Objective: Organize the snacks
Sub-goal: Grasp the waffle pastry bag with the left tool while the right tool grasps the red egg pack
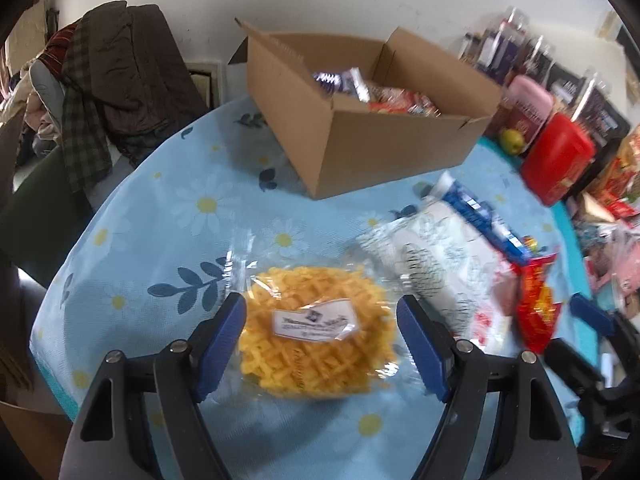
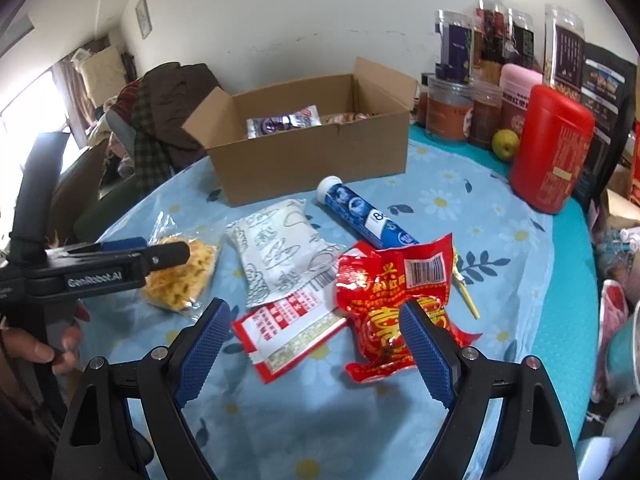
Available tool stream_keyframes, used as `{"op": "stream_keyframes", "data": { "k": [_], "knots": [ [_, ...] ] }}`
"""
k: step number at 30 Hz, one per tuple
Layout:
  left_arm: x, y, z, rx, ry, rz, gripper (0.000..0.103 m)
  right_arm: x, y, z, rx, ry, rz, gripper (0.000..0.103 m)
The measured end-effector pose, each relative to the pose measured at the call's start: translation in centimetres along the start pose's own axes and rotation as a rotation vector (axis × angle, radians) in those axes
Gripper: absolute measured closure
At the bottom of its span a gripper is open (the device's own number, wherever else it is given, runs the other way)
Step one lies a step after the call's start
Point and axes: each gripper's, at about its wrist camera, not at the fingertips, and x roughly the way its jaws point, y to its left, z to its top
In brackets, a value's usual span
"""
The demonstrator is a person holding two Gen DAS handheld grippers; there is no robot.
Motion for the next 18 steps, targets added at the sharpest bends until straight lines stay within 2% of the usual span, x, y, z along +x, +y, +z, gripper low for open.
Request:
{"op": "stream_keyframes", "data": {
  "k": [2,4,5,6,7,9,10,18],
  "knots": [
    [0.8,0.0,0.0,0.015,0.026,0.013,0.025,0.3,-0.2,0.1,0.001,0.006,-0.003,0.016],
    [1.0,0.2,-0.1,0.008,0.015,-0.001,0.018,0.6,-0.4,0.2,0.003,0.011,-0.005,0.016],
    [1.1,0.2,-0.2,0.003,0.015,-0.01,0.014,0.8,-0.6,0.2,0.006,0.016,-0.005,0.016],
    [1.4,0.3,-0.2,0.003,0.021,-0.009,0.003,0.9,-0.7,0.2,0.01,0.02,-0.005,0.016],
    [1.8,0.3,-0.2,0.003,0.038,0.006,0.0,1.1,-0.8,0.2,0.014,0.025,-0.004,0.016],
    [3.1,0.6,-0.6,-0.01,0.093,-0.017,0.0,1.4,-1.2,0.2,0.021,0.035,-0.01,0.016],
    [2.9,0.4,-0.7,0.007,0.064,-0.01,0.0,1.5,-1.4,0.2,0.024,0.039,-0.019,0.016],
    [3.5,-1.2,-0.9,0.068,0.056,0.042,0.0,2.0,-3.4,-0.2,0.052,0.069,-0.082,0.016]
  ]
}}
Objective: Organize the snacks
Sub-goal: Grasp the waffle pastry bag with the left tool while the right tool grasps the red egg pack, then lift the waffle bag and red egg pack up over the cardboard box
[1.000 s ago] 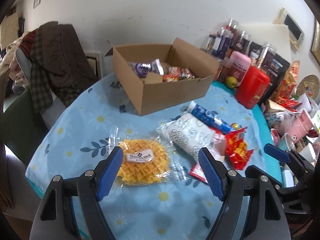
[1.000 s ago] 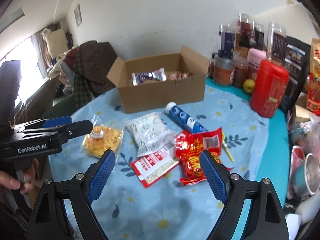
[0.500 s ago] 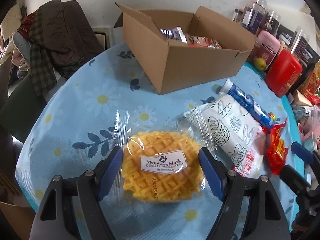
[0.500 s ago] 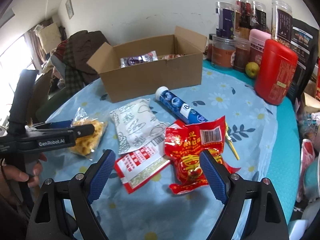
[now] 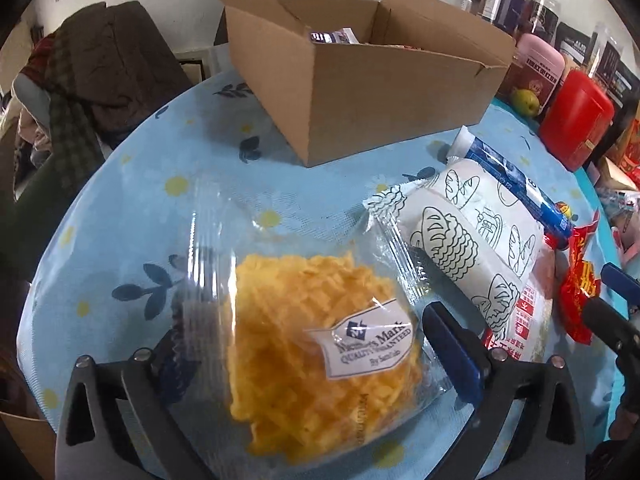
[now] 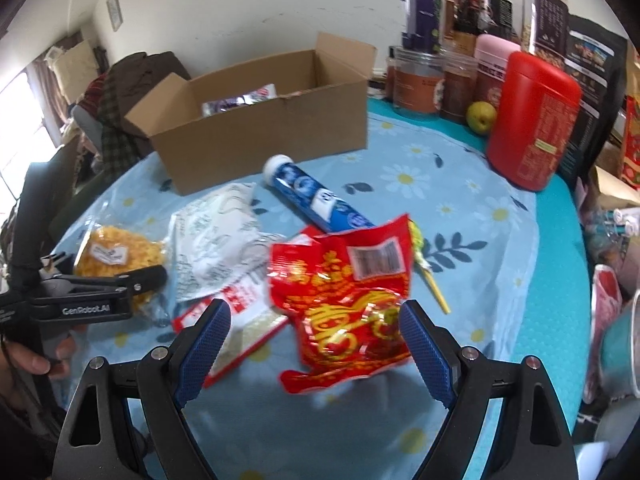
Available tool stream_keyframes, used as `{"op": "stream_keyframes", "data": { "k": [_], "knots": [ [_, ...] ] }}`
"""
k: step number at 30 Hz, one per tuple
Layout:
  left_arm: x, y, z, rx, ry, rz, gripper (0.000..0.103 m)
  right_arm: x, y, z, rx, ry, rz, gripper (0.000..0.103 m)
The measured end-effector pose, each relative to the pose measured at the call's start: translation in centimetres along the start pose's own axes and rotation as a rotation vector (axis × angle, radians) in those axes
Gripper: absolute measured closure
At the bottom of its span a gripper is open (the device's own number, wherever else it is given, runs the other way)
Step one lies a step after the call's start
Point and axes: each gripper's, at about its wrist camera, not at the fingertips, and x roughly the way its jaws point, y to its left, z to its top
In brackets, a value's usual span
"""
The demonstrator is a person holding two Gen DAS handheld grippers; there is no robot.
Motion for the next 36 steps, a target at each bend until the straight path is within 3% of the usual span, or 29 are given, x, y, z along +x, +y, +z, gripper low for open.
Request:
{"op": "stream_keyframes", "data": {
  "k": [3,5,7,13,15,17,36],
  "knots": [
    [0.0,0.0,0.1,0.004,-0.006,-0.021,0.0,0.6,-0.6,0.1,0.005,0.025,-0.017,0.0],
    [-0.2,0.2,0.2,-0.011,-0.015,-0.034,0.007,0.9,-0.9,0.3,-0.009,0.019,-0.025,0.0],
    [-0.6,0.3,0.3,-0.011,-0.029,-0.049,0.028,1.4,-1.0,0.5,-0.017,0.023,-0.017,0.0],
    [-1.0,0.6,0.1,-0.021,-0.026,-0.109,0.042,4.4,-1.6,0.7,-0.011,0.127,-0.012,0.0],
    [-1.3,0.6,0.0,-0.039,-0.025,-0.128,0.044,4.2,-1.7,0.6,-0.009,0.11,0.002,0.007],
    [-1.6,0.8,-0.2,-0.047,-0.023,-0.148,0.047,3.8,-1.6,0.5,-0.025,0.104,0.003,0.027],
    [-6.0,-0.8,-3.4,0.014,-0.084,-0.162,0.062,-0.3,0.1,-3.4,-0.03,0.089,0.058,0.03]
  ]
}}
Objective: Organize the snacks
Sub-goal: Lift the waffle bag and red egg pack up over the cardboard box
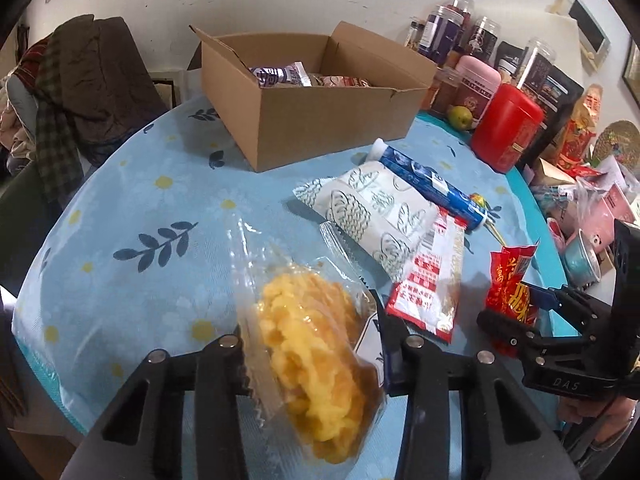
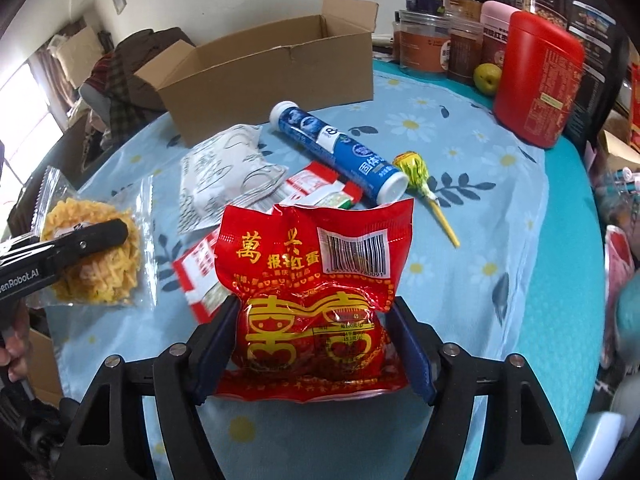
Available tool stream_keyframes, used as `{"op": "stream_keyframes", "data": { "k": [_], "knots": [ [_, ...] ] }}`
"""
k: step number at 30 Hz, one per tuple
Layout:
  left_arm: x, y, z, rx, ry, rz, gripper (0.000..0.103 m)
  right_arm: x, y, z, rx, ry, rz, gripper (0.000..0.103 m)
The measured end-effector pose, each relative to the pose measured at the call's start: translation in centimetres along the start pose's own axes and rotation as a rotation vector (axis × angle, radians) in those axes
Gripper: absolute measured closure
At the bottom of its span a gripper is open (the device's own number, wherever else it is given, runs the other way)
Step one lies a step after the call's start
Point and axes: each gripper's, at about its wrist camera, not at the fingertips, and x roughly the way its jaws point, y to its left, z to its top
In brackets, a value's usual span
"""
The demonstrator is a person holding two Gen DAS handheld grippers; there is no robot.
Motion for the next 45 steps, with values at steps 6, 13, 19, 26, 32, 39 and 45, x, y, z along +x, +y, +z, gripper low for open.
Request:
{"op": "stream_keyframes", "data": {
  "k": [6,13,19,26,32,39,45],
  "knots": [
    [-1.9,-0.9,-1.0,0.048,-0.05,0.05,0.064,-0.8,0.6,-0.8,-0.001,-0.006,0.007,0.03],
    [-3.2,-1.9,-2.6,0.15,-0.101,0.157,0.063,-1.7,1.2,-1.2,-0.02,-0.04,-0.014,0.029],
    [-3.3,-0.7,-3.7,0.071,-0.096,0.137,0.063,-1.8,1.9,-1.6,-0.045,-0.046,-0.021,0.029],
    [-1.6,2.7,-4.6,-0.153,0.015,-0.039,0.061,-1.1,2.7,-1.9,-0.066,-0.027,0.0,0.029],
    [-2.8,0.6,-4.2,-0.047,-0.049,0.015,0.064,-1.6,3.3,-1.7,-0.099,-0.047,0.004,0.03],
    [-4.9,-0.3,-1.9,-0.011,-0.107,-0.005,0.065,-3.7,3.1,-0.2,-0.103,-0.08,0.028,0.03],
    [-7.0,-1.3,0.8,0.039,-0.182,-0.022,0.065,-5.9,3.7,2.2,-0.139,-0.128,0.057,0.029]
  ]
}}
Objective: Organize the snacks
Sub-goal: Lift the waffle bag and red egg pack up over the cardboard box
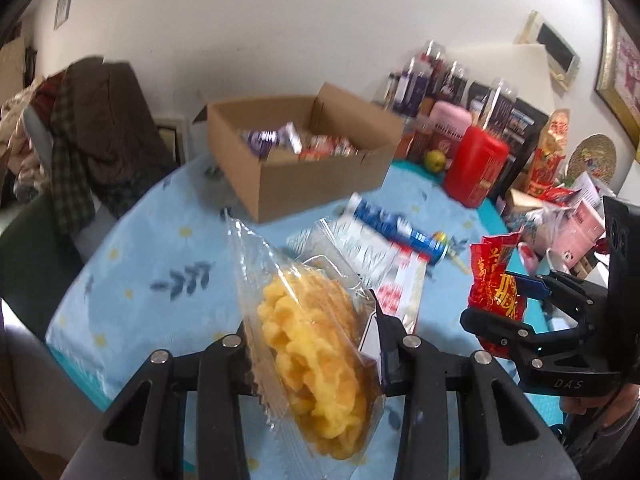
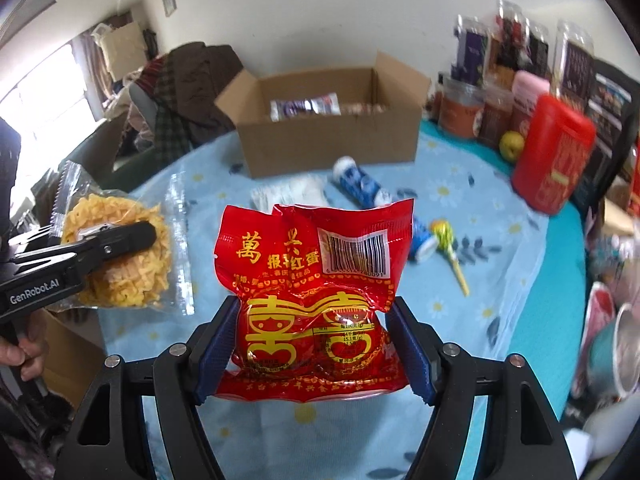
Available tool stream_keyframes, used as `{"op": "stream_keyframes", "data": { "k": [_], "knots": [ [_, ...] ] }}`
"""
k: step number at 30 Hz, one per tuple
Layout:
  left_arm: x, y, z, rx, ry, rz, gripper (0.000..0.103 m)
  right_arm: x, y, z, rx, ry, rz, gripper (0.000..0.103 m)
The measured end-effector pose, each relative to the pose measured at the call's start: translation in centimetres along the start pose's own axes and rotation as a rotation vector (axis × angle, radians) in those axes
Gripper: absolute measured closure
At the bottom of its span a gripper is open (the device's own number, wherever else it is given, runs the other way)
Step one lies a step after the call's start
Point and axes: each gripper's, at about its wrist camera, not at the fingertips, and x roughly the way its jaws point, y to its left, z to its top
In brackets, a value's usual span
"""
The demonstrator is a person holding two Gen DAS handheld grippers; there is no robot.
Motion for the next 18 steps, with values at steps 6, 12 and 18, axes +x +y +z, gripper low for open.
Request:
{"op": "stream_keyframes", "data": {
  "k": [6,12,18],
  "knots": [
    [-0.4,-0.6,3.1,0.025,-0.061,-0.032,0.065,-2.0,0.2,4.0,-0.035,-0.077,0.03,0.029],
    [0.4,-0.6,7.0,0.05,-0.102,-0.036,0.065,-2.4,-0.3,8.2,-0.061,-0.136,0.044,0.029],
    [1.9,-0.1,11.4,0.064,-0.143,-0.032,0.065,-1.0,-1.3,12.2,-0.074,-0.165,0.065,0.029]
  ]
}}
